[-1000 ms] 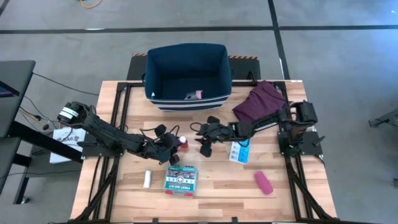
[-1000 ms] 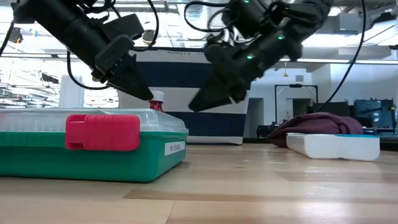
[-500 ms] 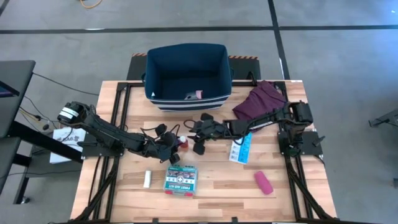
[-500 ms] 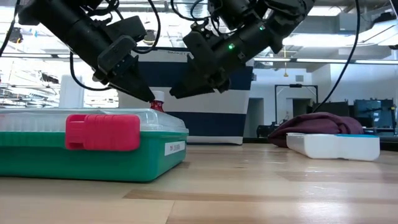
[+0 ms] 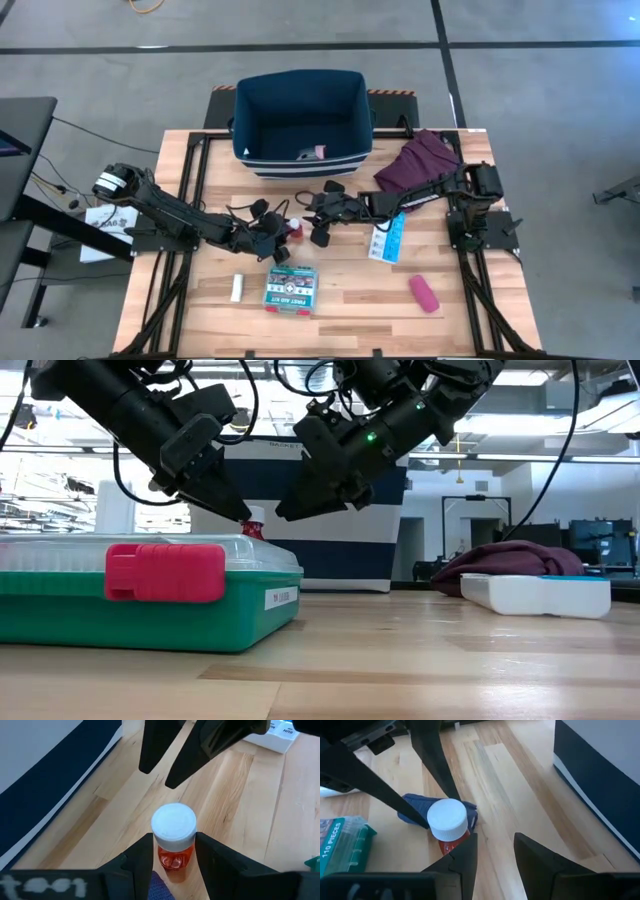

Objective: Pick & place medical supplies in basket/bin
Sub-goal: Put the orange bottle into the blue bin

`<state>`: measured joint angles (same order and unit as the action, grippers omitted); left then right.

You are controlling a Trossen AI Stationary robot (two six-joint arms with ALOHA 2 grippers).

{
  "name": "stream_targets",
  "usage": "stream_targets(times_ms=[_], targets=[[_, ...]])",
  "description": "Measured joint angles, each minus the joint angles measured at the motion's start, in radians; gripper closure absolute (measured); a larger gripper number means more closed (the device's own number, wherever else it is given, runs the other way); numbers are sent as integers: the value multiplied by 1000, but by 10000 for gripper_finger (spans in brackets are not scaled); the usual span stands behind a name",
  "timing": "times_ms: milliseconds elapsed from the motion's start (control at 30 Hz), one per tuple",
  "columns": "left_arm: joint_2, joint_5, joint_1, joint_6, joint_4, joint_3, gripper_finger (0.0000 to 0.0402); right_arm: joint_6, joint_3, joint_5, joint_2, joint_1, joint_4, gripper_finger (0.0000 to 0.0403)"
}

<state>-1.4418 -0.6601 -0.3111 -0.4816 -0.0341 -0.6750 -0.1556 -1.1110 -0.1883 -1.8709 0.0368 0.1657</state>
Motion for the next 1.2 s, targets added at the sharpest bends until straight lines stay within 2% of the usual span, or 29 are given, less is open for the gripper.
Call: stream_targets(times_ms=[933, 1200], targets=[[0, 31, 32, 0, 12, 0, 265, -54, 2, -19, 0, 9, 14, 282], [0, 114, 31, 23, 18, 0, 264, -54, 2, -19, 0, 14, -9, 282]])
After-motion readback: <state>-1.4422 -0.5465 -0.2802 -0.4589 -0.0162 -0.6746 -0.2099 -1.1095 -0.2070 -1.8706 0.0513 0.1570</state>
